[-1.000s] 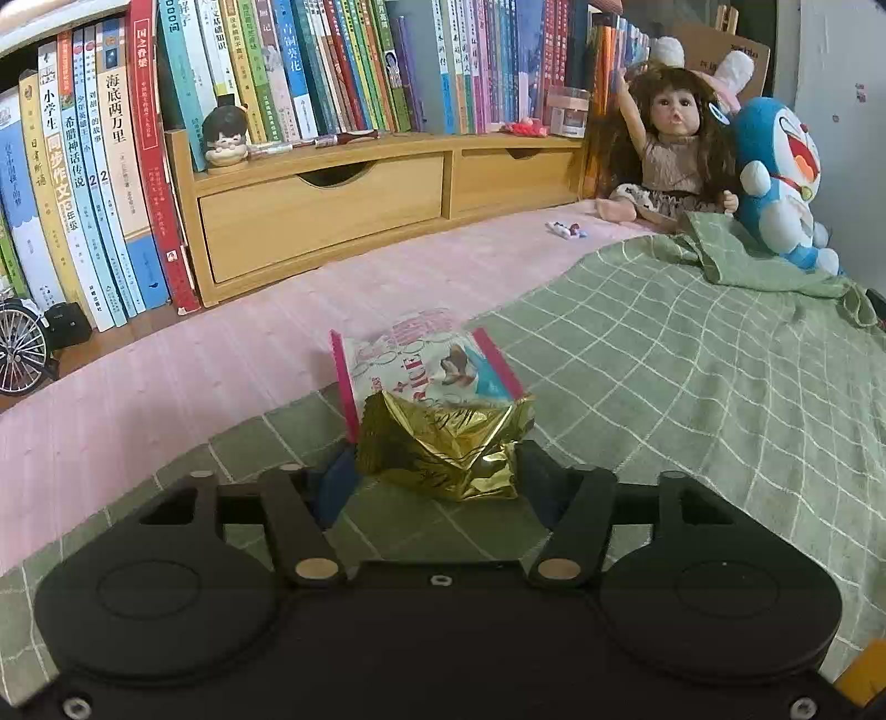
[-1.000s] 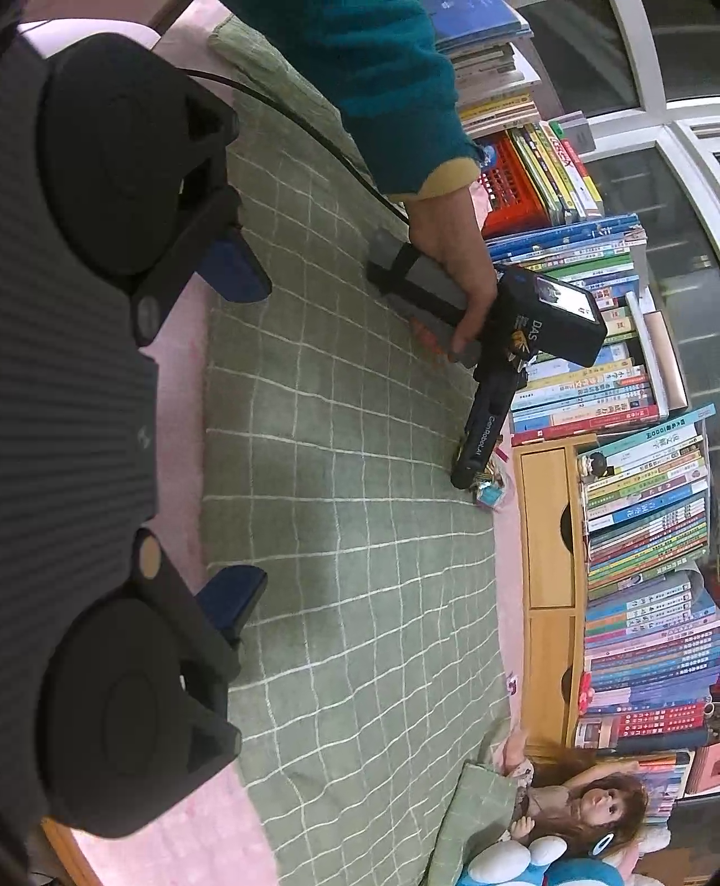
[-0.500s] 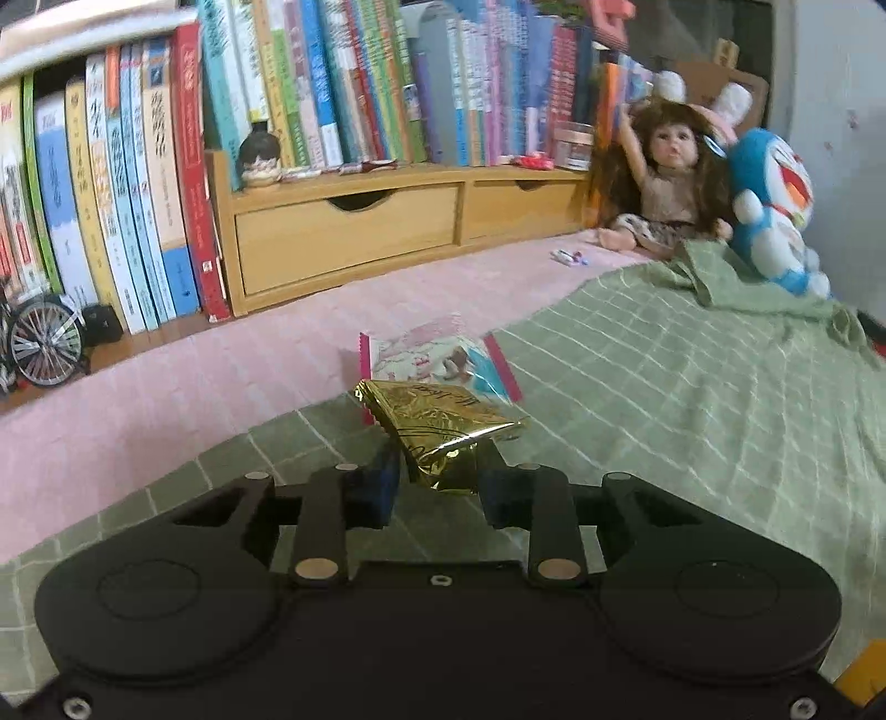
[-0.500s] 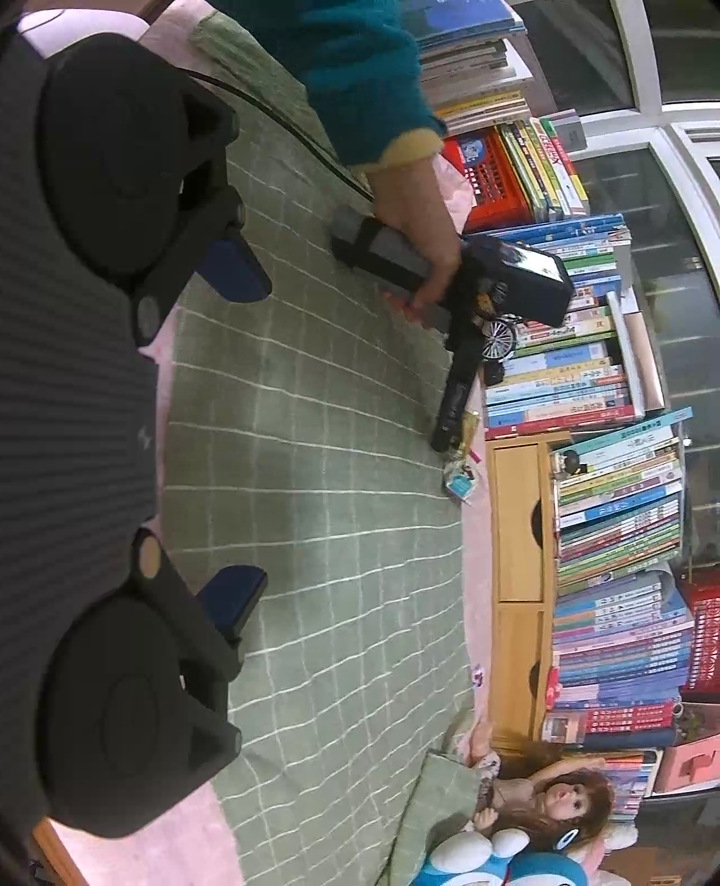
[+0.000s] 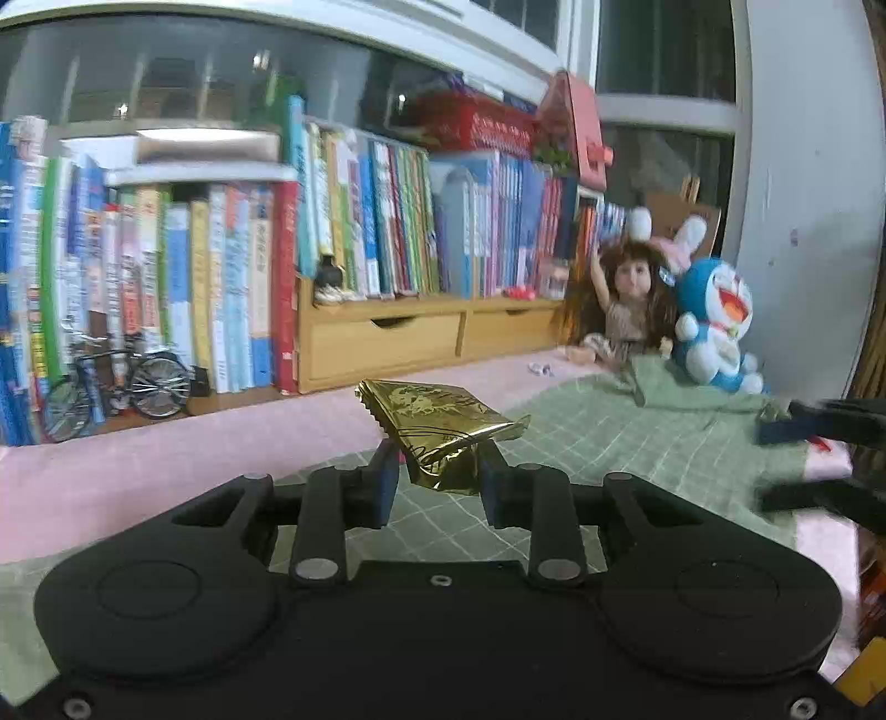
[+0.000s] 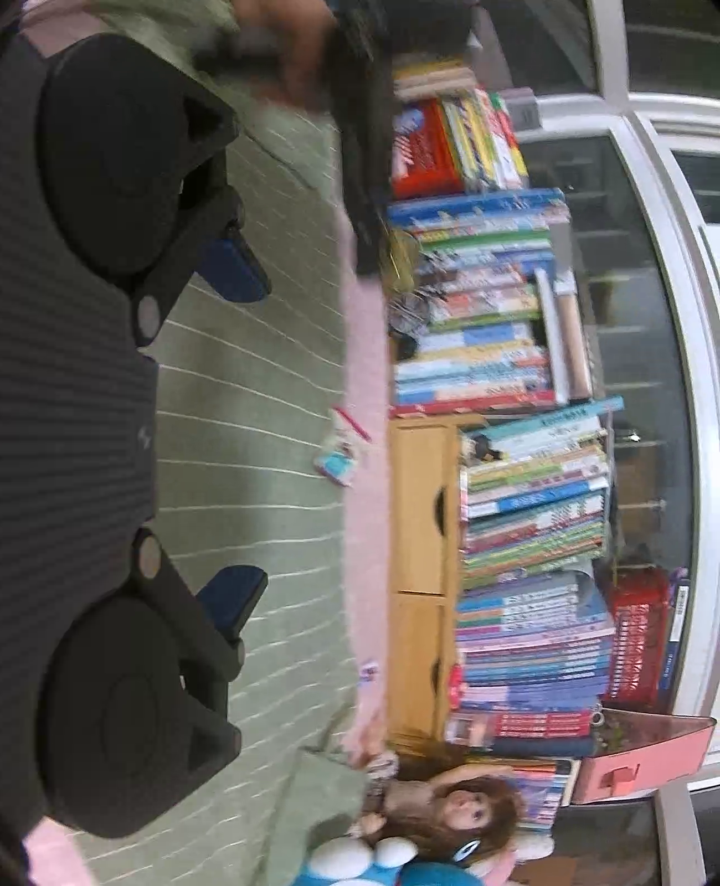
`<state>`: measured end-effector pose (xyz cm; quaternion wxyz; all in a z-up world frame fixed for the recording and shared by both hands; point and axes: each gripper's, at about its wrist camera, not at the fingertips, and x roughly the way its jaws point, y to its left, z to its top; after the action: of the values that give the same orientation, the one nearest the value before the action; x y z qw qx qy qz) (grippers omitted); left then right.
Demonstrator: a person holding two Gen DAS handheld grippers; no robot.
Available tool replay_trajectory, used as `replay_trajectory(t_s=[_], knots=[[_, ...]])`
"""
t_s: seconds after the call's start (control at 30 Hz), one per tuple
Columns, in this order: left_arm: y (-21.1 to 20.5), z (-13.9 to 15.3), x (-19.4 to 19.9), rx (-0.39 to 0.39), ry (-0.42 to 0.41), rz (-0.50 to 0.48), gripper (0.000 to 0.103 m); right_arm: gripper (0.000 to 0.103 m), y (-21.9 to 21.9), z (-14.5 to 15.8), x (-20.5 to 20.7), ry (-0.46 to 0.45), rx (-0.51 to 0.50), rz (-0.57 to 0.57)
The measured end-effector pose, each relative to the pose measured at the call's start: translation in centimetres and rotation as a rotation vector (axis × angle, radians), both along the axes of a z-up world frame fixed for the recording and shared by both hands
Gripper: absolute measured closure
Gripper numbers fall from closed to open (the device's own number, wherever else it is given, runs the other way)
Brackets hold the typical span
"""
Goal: Collect trash
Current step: 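Close the left tool on the gold foil wrapper, then close the right tool on the white-and-pink snack bag while the left tool holds the gold foil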
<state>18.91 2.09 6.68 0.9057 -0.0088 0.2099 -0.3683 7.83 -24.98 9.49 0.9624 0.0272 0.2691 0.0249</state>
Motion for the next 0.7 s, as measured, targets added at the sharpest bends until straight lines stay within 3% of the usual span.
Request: replay_trajectory(t_s=[0.1,0.27,0.37,0.43,0.5,0.6,0.7], knots=[[2.3,0.9,-1.2,0.001,-0.024,0.031,0.073,0.0,-0.2,-0.5,4.1,0.015,0.033,-0.044],[5.0,0.7,-2.1,-0.011,-0.03,0.057,0.073,0.0,0.7,-2.9,11.9,0.081,0.141,-0.229],[5.9,0.1,-2.1,-0.004,-0.015,0.059,0.073,0.0,2.6,-4.7,16.9,0.099,0.046,-0.334],[6.3,-0.3,-2.1,0.001,-0.014,0.059,0.073,0.0,3.4,-6.3,20.3,0.156,-0.024,-0.423],[6.7,-0.6,-2.1,0.009,-0.014,0.063,0.073,0.0,3.6,-8.2,22.8,0.218,-0.033,-0.475],[7.1,-1.1,-2.0,0.011,-0.009,0.076,0.073,0.0,4.3,-9.9,24.6,0.259,-0.045,-0.473],[7.7,-1.6,-1.8,0.007,0.01,0.081,0.073,0.0,5.3,-10.4,25.0,0.235,-0.075,-0.468]])
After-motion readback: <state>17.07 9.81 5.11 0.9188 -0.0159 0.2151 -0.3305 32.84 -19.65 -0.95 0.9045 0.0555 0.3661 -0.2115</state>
